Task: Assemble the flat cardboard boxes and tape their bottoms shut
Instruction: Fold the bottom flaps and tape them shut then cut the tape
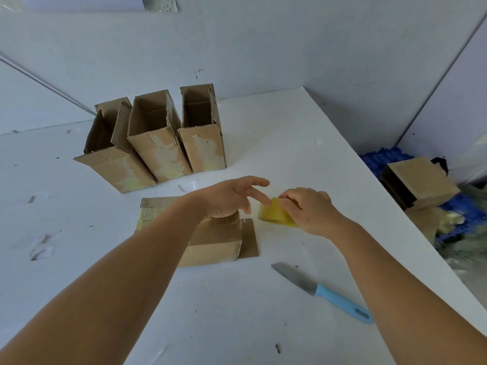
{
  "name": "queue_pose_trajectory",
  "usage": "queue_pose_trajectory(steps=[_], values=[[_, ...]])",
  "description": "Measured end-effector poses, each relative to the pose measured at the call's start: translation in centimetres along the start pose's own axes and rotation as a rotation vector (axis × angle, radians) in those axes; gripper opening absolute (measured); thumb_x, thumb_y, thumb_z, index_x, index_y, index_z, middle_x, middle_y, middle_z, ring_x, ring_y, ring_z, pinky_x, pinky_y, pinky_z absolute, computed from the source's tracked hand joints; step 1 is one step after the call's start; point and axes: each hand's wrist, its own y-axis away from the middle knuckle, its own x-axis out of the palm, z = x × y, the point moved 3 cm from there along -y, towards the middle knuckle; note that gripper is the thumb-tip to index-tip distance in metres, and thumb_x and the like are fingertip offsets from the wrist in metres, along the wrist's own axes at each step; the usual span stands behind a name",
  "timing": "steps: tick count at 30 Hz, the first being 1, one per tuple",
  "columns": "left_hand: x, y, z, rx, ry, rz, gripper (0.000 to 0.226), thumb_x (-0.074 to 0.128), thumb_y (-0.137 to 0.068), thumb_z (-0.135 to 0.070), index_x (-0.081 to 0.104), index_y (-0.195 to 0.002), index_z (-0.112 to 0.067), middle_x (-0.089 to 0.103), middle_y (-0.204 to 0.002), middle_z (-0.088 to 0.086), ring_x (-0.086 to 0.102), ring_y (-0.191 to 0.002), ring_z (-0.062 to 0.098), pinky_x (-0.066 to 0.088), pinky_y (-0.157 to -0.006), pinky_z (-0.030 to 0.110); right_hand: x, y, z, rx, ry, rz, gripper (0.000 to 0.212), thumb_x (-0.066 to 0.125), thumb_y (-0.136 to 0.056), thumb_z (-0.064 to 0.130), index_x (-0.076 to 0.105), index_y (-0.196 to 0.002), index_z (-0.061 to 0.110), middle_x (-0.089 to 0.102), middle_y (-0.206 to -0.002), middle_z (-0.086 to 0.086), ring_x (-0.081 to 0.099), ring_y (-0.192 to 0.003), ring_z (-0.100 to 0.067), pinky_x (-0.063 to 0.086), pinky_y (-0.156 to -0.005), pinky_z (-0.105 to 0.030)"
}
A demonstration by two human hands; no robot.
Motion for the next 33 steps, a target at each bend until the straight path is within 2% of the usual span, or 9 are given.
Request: queue_pose_trajectory(steps=[4,6,9,15,19,23,27,30,33], values=[[-0.1,0.0,0.6,0.023,0.022,-0.010,0.065,0.045,-0.085,0.013,0.043,-0.132,-0.031,0.065,-0.116,-0.005,0.053,-0.096,0.009,0.036,-0.104,0.037,1.3,1.6,0.2,0.050,-0.158,0.006,0.046,0.042,-0.097,0.031,0.037,-0.141,0.019,0.048,-0.139,0.000,0.043,-0.127,-0.020,0.036,-0.104,-0.035],[-0.3,-0.1,1.0,0.034,0.032,-0.024,0.065,0.044,-0.085,0.013,0.043,-0.129,-0.034,0.065,-0.118,-0.004,0.053,-0.087,0.006,0.039,-0.100,0.037,1.9,2.7,0.3,0.125,-0.211,-0.045,0.056,0.052,-0.093,0.032,0.030,-0.143,0.017,0.042,-0.140,-0.001,0.039,-0.129,-0.021,0.036,-0.103,-0.035],[-0.5,-0.3,1.6,0.042,0.017,-0.039,0.067,0.046,-0.083,0.012,0.044,-0.126,-0.039,0.067,-0.114,-0.009,0.054,-0.087,0.004,0.035,-0.105,0.039,3.1,4.7,-0.2,0.275,-0.218,-0.050,0.055,0.062,-0.085,0.032,0.038,-0.132,0.015,0.045,-0.128,-0.003,0.048,-0.115,-0.020,0.043,-0.092,-0.033],[-0.3,-0.5,2.0,0.041,-0.021,-0.009,0.067,0.045,-0.085,0.012,0.042,-0.130,-0.037,0.068,-0.113,-0.013,0.045,-0.126,0.016,0.026,-0.114,0.037,6.3,8.5,-1.1,0.444,0.000,0.280,0.034,0.056,-0.084,0.026,0.049,-0.115,0.015,0.054,-0.116,-0.004,0.053,-0.106,-0.024,0.039,-0.077,-0.028],[-0.2,-0.3,1.9,0.053,-0.034,-0.011,0.066,0.045,-0.085,0.012,0.042,-0.131,-0.036,0.067,-0.114,-0.014,0.046,-0.126,0.016,0.030,-0.111,0.033,7.2,9.7,-1.0,0.465,0.056,0.211,0.023,0.048,-0.086,0.015,0.056,-0.107,0.014,0.057,-0.109,-0.005,0.055,-0.101,-0.024,0.043,-0.079,-0.031],[0.0,0.0,1.7,0.058,-0.049,-0.017,0.066,0.044,-0.085,0.011,0.042,-0.135,-0.032,0.065,-0.117,-0.012,0.047,-0.124,0.015,0.032,-0.099,0.023,7.2,10.3,-0.7,0.455,-0.024,0.135,0.016,0.046,-0.085,0.011,0.051,-0.076,0.023,0.057,-0.091,-0.001,0.056,-0.087,-0.022,0.038,-0.066,-0.027],[0.0,0.2,1.4,0.075,-0.091,-0.051,0.066,0.047,-0.085,0.010,0.044,-0.135,-0.033,0.065,-0.115,-0.014,0.059,-0.096,0.018,0.041,-0.088,0.020,4.0,10.4,1.4,0.337,-0.145,-0.100,0.012,0.051,-0.091,0.020,0.061,-0.096,0.026,0.050,-0.086,-0.001,0.051,-0.078,-0.020,0.037,-0.065,-0.029],[0.1,0.3,1.1,0.101,-0.115,-0.076,0.067,0.047,-0.084,0.011,0.044,-0.135,-0.033,0.064,-0.114,-0.013,0.049,-0.060,0.000,0.040,-0.076,0.020,1.5,10.0,4.6,0.202,-0.176,-0.227,0.038,0.050,-0.090,0.014,0.055,-0.121,0.037,0.049,-0.084,0.001,0.050,-0.072,-0.017,0.044,-0.067,-0.029],[0.1,0.3,1.1,0.111,-0.133,-0.073,0.070,0.048,-0.082,0.010,0.042,-0.137,-0.034,0.064,-0.113,-0.015,0.045,-0.054,-0.002,0.040,-0.072,0.021,0.4,9.1,7.0,0.146,-0.034,-0.221,0.048,0.043,-0.093,0.013,0.047,-0.130,0.043,0.041,-0.088,0.004,0.044,-0.072,-0.015,0.037,-0.064,-0.026]])
